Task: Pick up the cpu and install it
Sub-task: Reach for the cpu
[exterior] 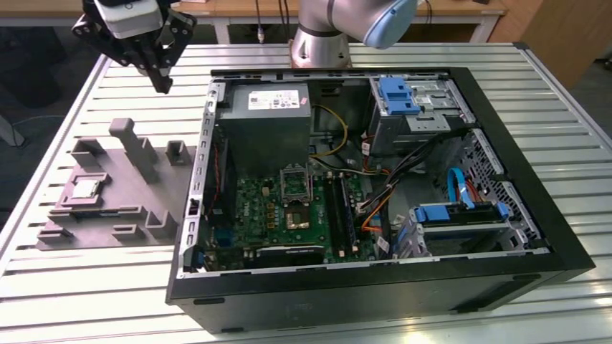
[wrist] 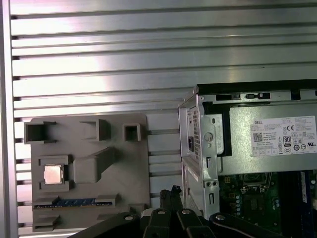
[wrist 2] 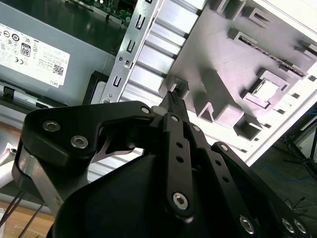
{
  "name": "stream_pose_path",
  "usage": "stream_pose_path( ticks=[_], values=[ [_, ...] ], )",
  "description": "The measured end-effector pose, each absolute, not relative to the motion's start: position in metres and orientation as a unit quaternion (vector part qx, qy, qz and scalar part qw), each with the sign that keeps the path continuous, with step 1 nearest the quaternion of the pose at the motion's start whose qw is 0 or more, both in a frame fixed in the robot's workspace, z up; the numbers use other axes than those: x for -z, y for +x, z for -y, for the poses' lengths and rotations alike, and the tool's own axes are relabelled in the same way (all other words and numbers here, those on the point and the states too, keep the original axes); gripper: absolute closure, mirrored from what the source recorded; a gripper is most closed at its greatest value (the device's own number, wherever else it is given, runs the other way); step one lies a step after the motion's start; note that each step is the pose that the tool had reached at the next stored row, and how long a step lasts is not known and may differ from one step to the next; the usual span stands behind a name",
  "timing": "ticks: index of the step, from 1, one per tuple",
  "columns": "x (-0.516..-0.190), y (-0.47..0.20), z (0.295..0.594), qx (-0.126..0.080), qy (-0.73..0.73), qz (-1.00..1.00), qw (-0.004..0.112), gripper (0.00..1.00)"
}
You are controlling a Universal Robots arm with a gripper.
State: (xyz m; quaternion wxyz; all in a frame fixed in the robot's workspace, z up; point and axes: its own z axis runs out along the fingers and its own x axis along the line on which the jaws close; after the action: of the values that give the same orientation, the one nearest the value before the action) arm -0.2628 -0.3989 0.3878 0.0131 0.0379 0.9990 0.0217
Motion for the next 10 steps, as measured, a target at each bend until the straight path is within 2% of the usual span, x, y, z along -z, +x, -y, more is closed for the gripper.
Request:
stream_pose_path(
  ticks=[10],
  values=[
    [-0.3876, -0.2669, 0.3989, -0.022, 0.038, -0.999, 0.013, 0.89]
  ],
)
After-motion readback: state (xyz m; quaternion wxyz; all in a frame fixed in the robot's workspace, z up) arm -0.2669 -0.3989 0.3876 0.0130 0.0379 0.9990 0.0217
